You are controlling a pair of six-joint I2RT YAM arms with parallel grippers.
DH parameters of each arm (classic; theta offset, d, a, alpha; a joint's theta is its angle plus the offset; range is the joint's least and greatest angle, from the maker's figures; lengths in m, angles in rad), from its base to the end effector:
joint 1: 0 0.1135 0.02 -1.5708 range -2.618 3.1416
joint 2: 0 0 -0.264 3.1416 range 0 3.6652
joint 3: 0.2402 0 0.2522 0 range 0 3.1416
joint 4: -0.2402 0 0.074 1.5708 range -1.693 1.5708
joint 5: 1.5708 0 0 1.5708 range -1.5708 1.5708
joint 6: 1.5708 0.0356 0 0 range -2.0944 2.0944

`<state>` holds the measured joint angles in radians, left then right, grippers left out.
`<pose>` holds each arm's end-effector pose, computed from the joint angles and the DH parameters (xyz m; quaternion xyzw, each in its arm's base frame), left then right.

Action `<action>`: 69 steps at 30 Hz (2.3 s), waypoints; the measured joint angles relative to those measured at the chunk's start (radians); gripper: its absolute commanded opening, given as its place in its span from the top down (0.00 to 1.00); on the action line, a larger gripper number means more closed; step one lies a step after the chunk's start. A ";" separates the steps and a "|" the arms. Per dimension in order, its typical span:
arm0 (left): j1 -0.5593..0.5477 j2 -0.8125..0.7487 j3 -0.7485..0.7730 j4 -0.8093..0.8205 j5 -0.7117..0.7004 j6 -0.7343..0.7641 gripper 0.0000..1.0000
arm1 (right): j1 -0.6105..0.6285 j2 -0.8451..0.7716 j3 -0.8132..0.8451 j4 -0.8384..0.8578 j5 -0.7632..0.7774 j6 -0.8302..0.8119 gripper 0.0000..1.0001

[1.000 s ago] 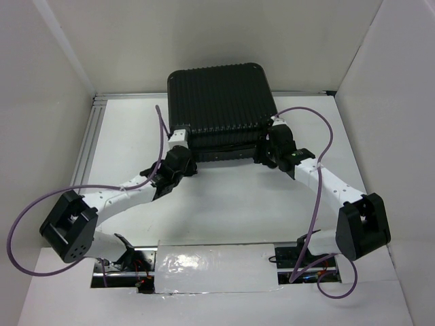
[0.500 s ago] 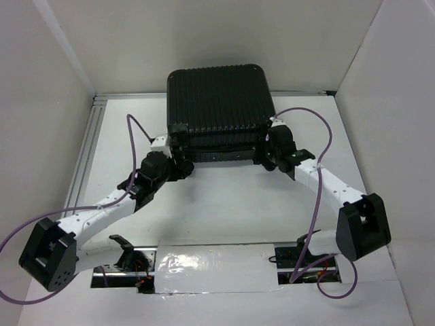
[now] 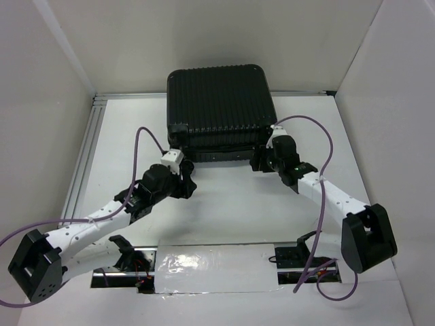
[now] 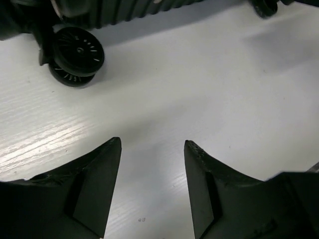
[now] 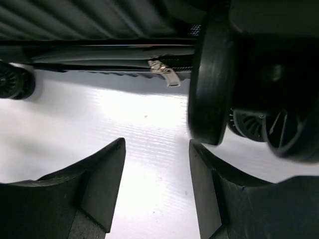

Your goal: Pack the luggage

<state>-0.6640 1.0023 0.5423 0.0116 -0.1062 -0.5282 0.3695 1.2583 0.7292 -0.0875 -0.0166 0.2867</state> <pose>0.1776 -0.1342 0.2336 0.0292 0.8454 -0.2612 0.4650 0.2516 0.0981 0.2295 -0.0406 0.8874 0.1549 0.4323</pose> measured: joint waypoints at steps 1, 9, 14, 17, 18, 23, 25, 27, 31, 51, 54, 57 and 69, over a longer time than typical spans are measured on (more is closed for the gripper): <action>-0.012 -0.002 0.000 -0.005 0.001 0.005 0.34 | 0.000 -0.014 -0.009 0.006 -0.008 0.002 0.39; -0.140 0.161 0.235 -0.135 -0.093 0.057 0.36 | 0.050 -0.061 0.061 0.013 -0.003 0.029 0.41; -0.163 0.253 0.402 -0.196 -0.196 0.010 0.34 | 0.084 -0.042 0.163 -0.037 0.052 0.069 0.41; -0.157 0.329 0.503 -0.255 -0.274 -0.028 0.33 | 0.087 -0.011 0.227 -0.068 0.103 0.090 0.41; -0.150 0.359 0.533 -0.268 -0.292 -0.034 0.35 | 0.087 0.001 0.241 -0.076 0.118 0.091 0.41; -0.093 0.513 0.662 -0.340 -0.350 -0.056 0.39 | 0.087 0.081 0.277 -0.117 0.169 0.084 0.41; -0.071 0.546 0.677 -0.371 -0.372 -0.058 0.39 | 0.087 0.112 0.277 -0.137 0.172 0.079 0.42; -0.062 0.556 0.678 -0.403 -0.391 -0.060 0.39 | 0.087 0.132 0.277 -0.157 0.171 0.075 0.42; -0.052 0.555 0.677 -0.434 -0.420 -0.061 0.39 | 0.086 0.137 0.273 -0.164 0.173 0.068 0.42; -0.016 0.576 0.659 -0.422 -0.461 -0.051 0.41 | 0.084 0.195 0.258 -0.172 0.241 0.029 0.43; -0.019 0.584 0.641 -0.397 -0.467 -0.052 0.41 | 0.084 0.203 0.258 -0.169 0.243 0.026 0.43; -0.020 0.585 0.627 -0.377 -0.466 -0.051 0.41 | 0.084 0.216 0.258 -0.165 0.245 0.018 0.43; -0.019 0.599 0.611 -0.351 -0.463 -0.049 0.43 | 0.084 0.241 0.258 -0.135 0.257 -0.048 0.48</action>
<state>-0.6834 1.6016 1.1530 -0.3393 -0.5697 -0.5774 0.4538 1.4994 0.9871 -0.2222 0.2405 0.2390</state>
